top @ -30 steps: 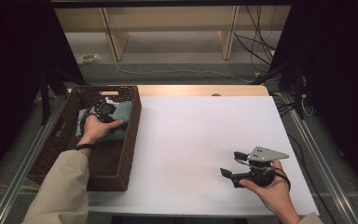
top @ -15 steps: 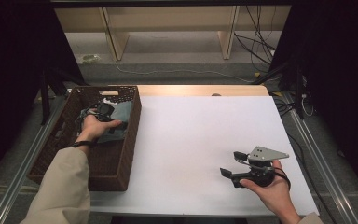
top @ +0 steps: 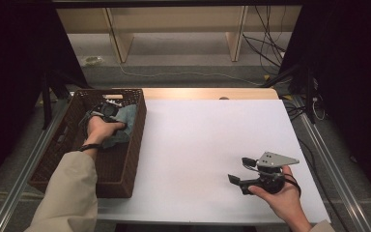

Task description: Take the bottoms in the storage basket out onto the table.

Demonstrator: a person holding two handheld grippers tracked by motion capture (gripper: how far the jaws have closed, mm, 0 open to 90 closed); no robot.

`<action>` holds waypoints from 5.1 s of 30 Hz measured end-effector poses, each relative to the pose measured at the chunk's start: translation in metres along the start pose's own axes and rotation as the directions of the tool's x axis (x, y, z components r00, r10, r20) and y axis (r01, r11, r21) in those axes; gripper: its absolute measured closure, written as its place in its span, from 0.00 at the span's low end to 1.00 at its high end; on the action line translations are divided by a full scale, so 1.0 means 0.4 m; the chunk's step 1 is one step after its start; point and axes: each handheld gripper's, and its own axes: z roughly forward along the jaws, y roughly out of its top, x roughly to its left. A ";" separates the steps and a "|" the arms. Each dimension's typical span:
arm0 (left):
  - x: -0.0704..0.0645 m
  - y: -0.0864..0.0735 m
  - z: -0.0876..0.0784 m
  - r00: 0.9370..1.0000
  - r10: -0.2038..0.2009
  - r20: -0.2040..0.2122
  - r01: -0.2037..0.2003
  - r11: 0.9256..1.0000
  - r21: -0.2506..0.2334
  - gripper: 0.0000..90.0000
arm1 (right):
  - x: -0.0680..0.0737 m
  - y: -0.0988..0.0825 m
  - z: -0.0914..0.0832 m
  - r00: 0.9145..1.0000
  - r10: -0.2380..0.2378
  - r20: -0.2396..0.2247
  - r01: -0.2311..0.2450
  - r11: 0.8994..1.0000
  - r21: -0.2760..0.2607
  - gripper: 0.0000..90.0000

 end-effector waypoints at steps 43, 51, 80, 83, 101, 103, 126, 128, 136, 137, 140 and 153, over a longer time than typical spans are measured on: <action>-0.003 -0.078 -0.199 0.994 -0.097 0.059 0.111 0.934 -0.340 0.83 | -0.006 0.001 -0.006 1.000 0.019 0.023 -0.019 1.000 -0.018 0.22; -0.005 -0.086 -0.223 0.991 -0.116 0.073 0.135 0.909 -0.394 0.83 | 0.000 0.002 -0.007 1.000 0.003 0.017 -0.002 1.000 -0.024 0.22; 0.008 -0.081 -0.282 0.993 -0.100 0.065 0.119 0.847 -0.519 0.82 | 0.002 0.002 -0.009 1.000 -0.003 0.018 0.004 0.999 -0.037 0.23; 0.009 -0.080 -0.285 0.993 -0.099 0.065 0.119 0.842 -0.526 0.82 | 0.002 0.002 -0.009 1.000 -0.003 0.018 0.004 0.999 -0.037 0.23; 0.007 -0.074 -0.310 0.994 -0.088 0.067 0.110 0.818 -0.564 0.82 | 0.004 0.002 -0.009 1.000 -0.008 0.018 0.008 0.999 -0.033 0.23; 0.006 -0.073 -0.311 0.994 -0.086 0.066 0.108 0.817 -0.567 0.82 | 0.004 0.002 -0.008 1.000 -0.009 0.018 0.010 0.999 -0.034 0.23; -0.002 -0.063 -0.345 0.994 -0.078 0.072 0.106 0.783 -0.613 0.82 | 0.003 0.002 -0.009 1.000 -0.007 0.017 0.008 0.999 -0.037 0.23; -0.002 -0.063 -0.347 0.995 -0.075 0.069 0.102 0.780 -0.617 0.82 | 0.003 0.002 -0.010 1.000 -0.008 0.017 0.009 0.999 -0.037 0.23; -0.005 -0.061 -0.355 0.995 -0.073 0.074 0.103 0.773 -0.626 0.82 | 0.003 0.002 -0.010 1.000 -0.007 0.017 0.008 0.999 -0.037 0.23; -0.005 -0.060 -0.355 0.995 -0.072 0.074 0.102 0.773 -0.627 0.82 | 0.003 0.002 -0.010 1.000 -0.008 0.017 0.008 0.999 -0.037 0.23; -0.005 -0.060 -0.358 0.994 -0.074 0.079 0.108 0.769 -0.630 0.82 | 0.003 0.002 -0.010 1.000 -0.008 0.017 0.008 0.999 -0.037 0.23; -0.007 -0.057 -0.368 0.994 -0.070 0.089 0.110 0.762 -0.638 0.82 | 0.003 0.002 -0.010 1.000 -0.007 0.018 0.008 0.999 -0.039 0.23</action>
